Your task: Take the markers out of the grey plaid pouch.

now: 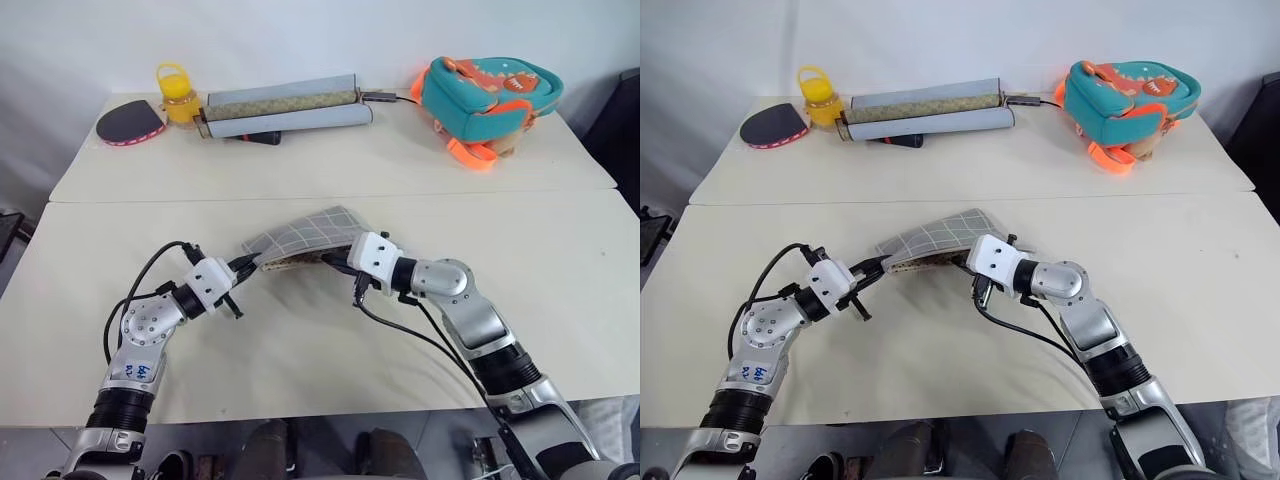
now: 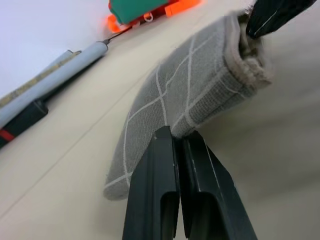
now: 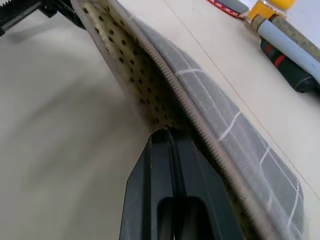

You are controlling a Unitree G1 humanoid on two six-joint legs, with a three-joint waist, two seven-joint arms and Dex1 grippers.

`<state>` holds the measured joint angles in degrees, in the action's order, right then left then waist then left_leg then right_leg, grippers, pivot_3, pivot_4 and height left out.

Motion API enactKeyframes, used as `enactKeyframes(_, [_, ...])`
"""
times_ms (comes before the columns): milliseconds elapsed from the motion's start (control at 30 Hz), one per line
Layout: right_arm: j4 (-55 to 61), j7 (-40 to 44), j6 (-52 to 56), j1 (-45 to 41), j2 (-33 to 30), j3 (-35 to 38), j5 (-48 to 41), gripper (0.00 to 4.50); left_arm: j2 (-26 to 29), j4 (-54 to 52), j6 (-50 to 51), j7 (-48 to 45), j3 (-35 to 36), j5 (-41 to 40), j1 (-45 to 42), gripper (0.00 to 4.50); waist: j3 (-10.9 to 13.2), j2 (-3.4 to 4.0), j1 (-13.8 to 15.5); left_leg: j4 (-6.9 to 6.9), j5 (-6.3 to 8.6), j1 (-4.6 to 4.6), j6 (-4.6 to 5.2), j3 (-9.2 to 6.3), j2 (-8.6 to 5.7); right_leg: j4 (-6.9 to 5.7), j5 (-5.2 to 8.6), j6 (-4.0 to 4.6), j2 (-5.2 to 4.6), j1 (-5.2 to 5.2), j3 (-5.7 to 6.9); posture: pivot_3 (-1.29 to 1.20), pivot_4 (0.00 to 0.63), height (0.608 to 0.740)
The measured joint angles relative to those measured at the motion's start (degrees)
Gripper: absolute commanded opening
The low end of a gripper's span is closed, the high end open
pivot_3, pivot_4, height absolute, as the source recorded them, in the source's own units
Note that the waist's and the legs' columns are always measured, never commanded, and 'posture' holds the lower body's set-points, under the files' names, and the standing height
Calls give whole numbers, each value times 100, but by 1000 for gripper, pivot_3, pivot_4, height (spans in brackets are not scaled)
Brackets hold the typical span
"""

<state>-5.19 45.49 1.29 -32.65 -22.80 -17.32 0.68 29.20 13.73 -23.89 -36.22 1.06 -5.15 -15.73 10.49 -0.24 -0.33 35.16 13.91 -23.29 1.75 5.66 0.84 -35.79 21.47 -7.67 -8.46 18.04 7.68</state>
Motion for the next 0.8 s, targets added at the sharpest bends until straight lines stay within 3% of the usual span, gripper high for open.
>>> enactKeyframes(200, [-489,-690,-682,-362,-109,-96,1084,20,-37,-276,286,-65,-51,-12,3,0,0,0,3,0,-1,0,-2,0,0,-4,0,0,-1,1,-2,0,150,740])
enactKeyframes(300, [-715,-1128,-1290,-485,-425,-430,2035,20,-141,-491,695,-133,-51,-214,-6,0,0,0,4,1,-2,0,-3,-1,-1,-3,0,0,-1,1,-4,0,150,740])
enactKeyframes(333, [-749,-1174,-1384,-490,-451,-486,2158,178,-161,-582,899,-180,-51,-316,-15,0,0,0,-5,1,-4,0,-6,-1,0,-3,0,0,1,1,-4,0,150,740])
enactKeyframes(400, [-783,-1163,-1429,-489,-448,-500,2206,594,-214,-798,1296,-274,-58,-530,-64,0,1,-2,-10,1,-7,0,-8,-1,1,-3,0,0,3,1,-5,0,150,740])
enactKeyframes(767, [-790,-1102,-1528,-580,-448,-500,2417,4366,-278,-1163,2149,-571,-158,-830,-97,0,1,-2,-12,1,-11,0,-9,-1,4,-1,0,1,7,-1,-7,0,150,740])
enactKeyframes(800, [-790,-1099,-1529,-582,-445,-500,2412,4444,-296,-1183,2190,-574,-158,-849,-97,0,1,-2,-12,1,-11,1,-9,-1,4,-1,0,1,7,-1,-8,0,150,740])
